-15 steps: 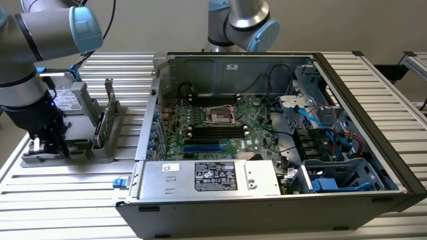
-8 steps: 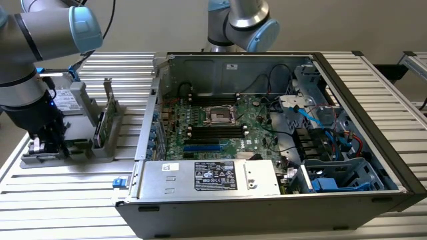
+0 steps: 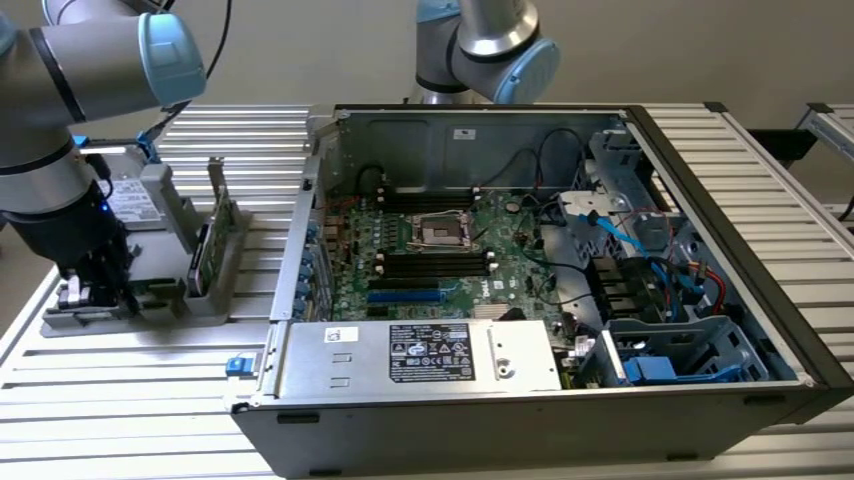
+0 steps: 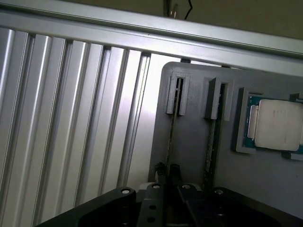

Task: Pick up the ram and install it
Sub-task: 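Pick up the ram and move it above insertion slot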

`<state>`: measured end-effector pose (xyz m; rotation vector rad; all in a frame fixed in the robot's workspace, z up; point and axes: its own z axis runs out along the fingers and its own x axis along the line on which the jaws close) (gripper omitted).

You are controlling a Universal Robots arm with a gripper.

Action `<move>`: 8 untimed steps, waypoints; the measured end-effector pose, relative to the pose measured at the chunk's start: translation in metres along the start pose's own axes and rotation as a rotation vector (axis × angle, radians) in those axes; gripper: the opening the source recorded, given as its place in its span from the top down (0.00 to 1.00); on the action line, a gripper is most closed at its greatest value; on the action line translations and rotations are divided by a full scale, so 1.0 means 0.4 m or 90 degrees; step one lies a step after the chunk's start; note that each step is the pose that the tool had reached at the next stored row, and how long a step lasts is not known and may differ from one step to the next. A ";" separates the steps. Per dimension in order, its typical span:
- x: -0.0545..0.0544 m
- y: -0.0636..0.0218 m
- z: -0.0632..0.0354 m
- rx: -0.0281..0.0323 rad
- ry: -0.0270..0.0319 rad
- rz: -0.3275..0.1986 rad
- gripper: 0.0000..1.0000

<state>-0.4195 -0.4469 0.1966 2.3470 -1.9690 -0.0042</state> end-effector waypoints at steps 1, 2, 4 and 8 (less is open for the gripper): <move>0.000 0.000 0.000 0.0000 0.0000 0.000 0.86; 0.000 0.000 0.000 0.0000 0.0000 0.000 0.86; 0.000 0.000 -0.001 0.0001 -0.0001 0.000 0.86; 0.000 0.000 -0.008 0.0000 0.0000 0.000 0.86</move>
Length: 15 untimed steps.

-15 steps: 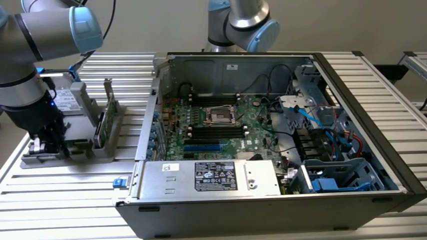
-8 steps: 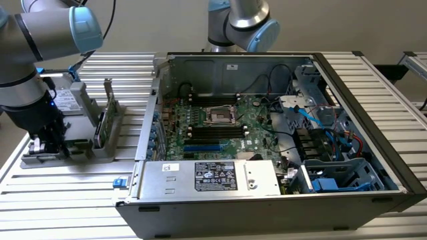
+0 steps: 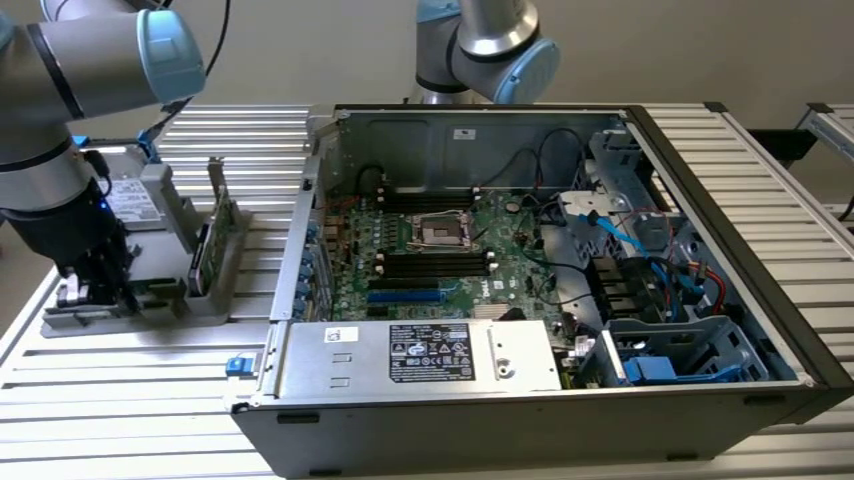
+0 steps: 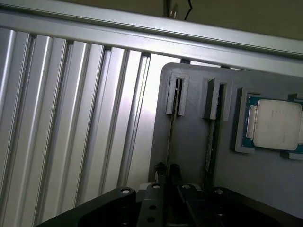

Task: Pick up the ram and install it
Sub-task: 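Pick up the ram and move it above insertion slot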

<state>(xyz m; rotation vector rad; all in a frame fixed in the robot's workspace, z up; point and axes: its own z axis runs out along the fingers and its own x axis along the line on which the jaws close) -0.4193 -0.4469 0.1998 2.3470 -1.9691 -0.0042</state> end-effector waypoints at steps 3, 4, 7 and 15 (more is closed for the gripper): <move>0.000 0.000 -0.007 0.0000 0.0000 0.000 0.86; 0.001 0.000 -0.010 0.0000 0.0000 0.000 0.86; 0.001 0.001 -0.020 0.0000 0.0000 0.000 0.86; 0.002 0.001 -0.044 0.0000 -0.0001 0.000 0.86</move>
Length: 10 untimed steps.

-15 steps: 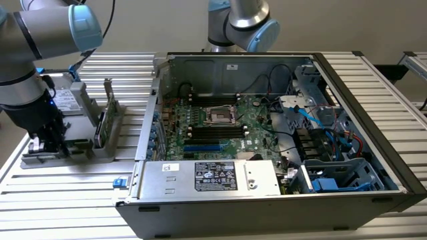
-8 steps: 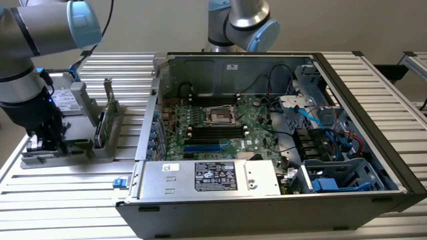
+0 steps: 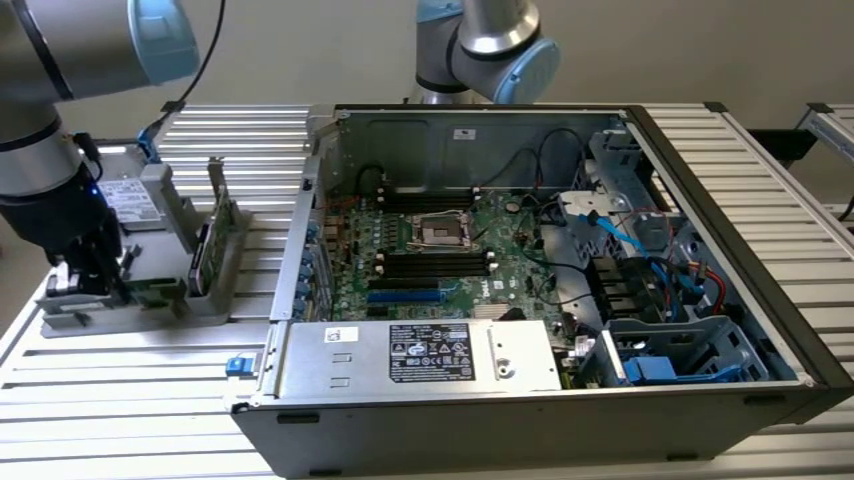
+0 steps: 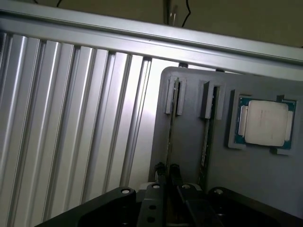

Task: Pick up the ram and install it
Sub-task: 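Pick up the ram and move it above insertion slot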

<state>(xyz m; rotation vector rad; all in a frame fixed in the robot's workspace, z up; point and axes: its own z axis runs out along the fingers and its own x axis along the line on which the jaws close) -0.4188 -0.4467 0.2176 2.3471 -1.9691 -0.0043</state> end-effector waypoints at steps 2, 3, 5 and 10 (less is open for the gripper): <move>0.000 0.001 -0.009 0.0000 0.0001 0.000 0.86; 0.001 0.001 -0.014 0.0000 0.0001 0.000 0.86; 0.001 0.001 -0.025 -0.0001 0.0001 0.000 0.86; 0.002 0.003 -0.057 -0.0001 0.0001 0.000 0.86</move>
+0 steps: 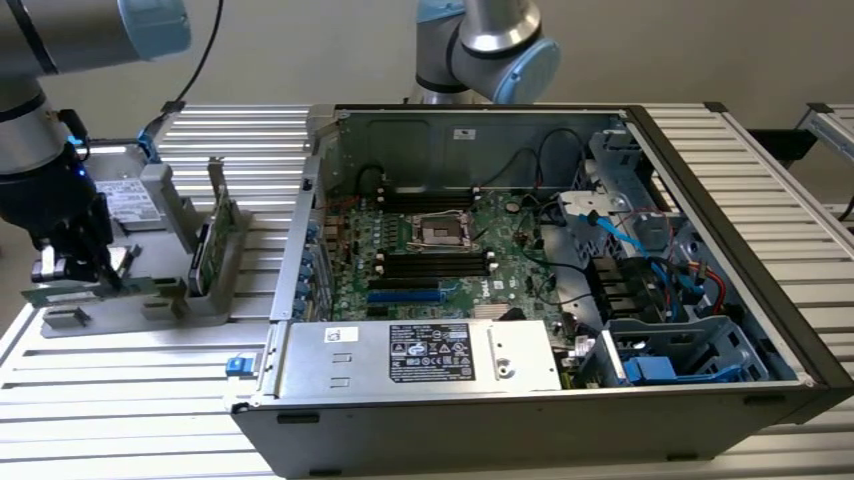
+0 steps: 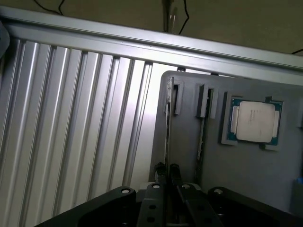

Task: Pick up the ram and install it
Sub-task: 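Pick up the ram and move it above insertion slot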

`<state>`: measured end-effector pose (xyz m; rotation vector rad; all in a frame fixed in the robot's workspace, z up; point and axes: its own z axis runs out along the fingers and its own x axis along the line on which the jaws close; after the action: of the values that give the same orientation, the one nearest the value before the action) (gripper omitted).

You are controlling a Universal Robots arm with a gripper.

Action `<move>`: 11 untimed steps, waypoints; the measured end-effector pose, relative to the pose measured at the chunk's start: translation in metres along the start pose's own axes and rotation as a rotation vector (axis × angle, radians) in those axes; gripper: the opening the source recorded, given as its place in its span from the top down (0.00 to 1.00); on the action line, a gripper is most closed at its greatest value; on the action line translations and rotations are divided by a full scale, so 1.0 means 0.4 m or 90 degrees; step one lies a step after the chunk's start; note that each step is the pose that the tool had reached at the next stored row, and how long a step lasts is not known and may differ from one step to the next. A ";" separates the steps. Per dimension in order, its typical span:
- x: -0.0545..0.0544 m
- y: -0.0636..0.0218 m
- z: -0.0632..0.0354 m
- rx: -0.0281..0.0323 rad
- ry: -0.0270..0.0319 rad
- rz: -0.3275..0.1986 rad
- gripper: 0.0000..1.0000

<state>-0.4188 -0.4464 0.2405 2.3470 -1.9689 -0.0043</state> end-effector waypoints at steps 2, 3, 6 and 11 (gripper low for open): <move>0.000 0.001 -0.014 0.0001 0.0000 0.000 0.86; 0.001 0.001 -0.022 0.0001 0.0000 0.000 0.86; 0.001 0.002 -0.045 0.0000 0.0000 0.000 0.86; 0.001 0.003 -0.086 0.0001 0.0000 0.000 0.86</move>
<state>-0.4181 -0.4451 0.2749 2.3471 -1.9690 -0.0042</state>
